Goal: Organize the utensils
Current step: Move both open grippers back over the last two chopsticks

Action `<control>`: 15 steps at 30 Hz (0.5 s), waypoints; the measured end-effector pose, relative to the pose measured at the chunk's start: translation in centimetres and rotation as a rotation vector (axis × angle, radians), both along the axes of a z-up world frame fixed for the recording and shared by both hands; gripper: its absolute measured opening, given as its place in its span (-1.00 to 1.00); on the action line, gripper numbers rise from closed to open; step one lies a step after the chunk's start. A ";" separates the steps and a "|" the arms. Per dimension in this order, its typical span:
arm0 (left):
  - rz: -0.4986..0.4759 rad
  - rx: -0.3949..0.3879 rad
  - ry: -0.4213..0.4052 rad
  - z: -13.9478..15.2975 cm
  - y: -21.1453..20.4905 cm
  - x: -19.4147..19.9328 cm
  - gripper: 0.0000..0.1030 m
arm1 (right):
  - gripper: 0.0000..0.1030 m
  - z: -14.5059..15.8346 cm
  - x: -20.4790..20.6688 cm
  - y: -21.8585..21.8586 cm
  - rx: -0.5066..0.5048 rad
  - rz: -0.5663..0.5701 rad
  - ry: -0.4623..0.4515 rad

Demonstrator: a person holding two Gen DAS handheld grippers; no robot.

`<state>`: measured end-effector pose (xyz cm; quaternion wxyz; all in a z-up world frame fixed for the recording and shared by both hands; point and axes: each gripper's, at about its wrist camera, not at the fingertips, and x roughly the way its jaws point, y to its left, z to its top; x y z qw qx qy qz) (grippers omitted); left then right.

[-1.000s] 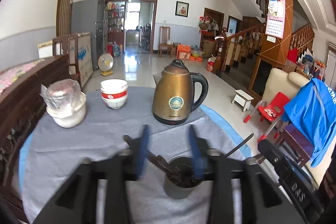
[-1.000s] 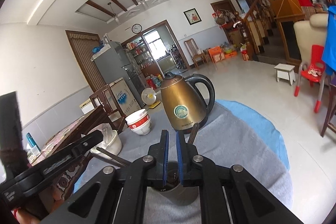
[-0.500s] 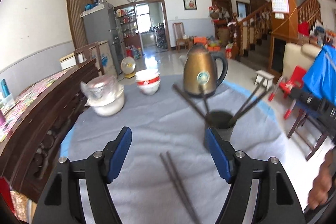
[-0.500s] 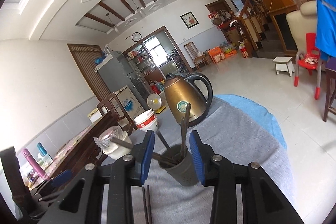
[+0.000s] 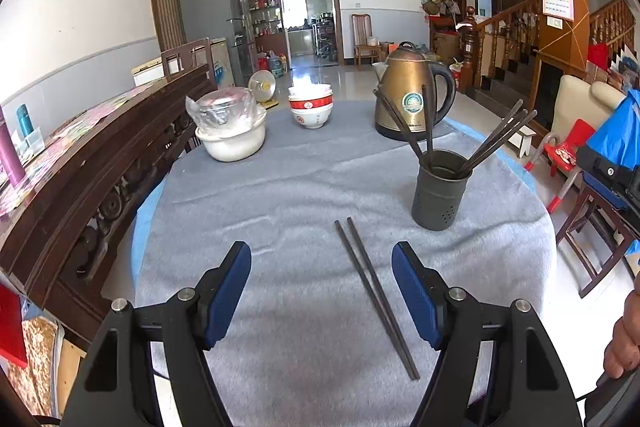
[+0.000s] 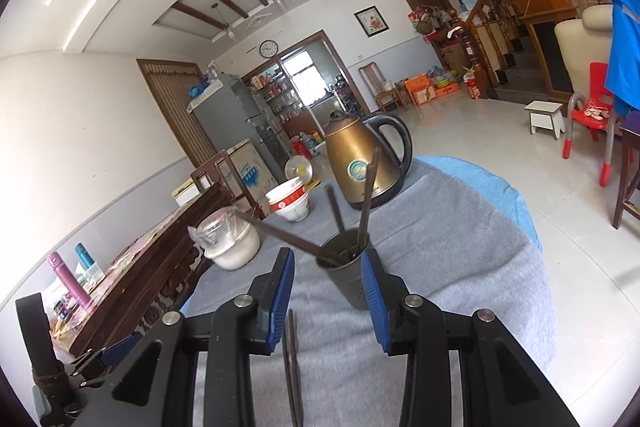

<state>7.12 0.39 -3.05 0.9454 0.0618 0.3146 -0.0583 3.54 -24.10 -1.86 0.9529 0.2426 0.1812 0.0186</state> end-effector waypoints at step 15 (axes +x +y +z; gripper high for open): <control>0.007 0.012 0.022 -1.1 2.7 -2.4 0.43 | -0.25 -0.5 0.0 3.0 -0.014 0.069 0.031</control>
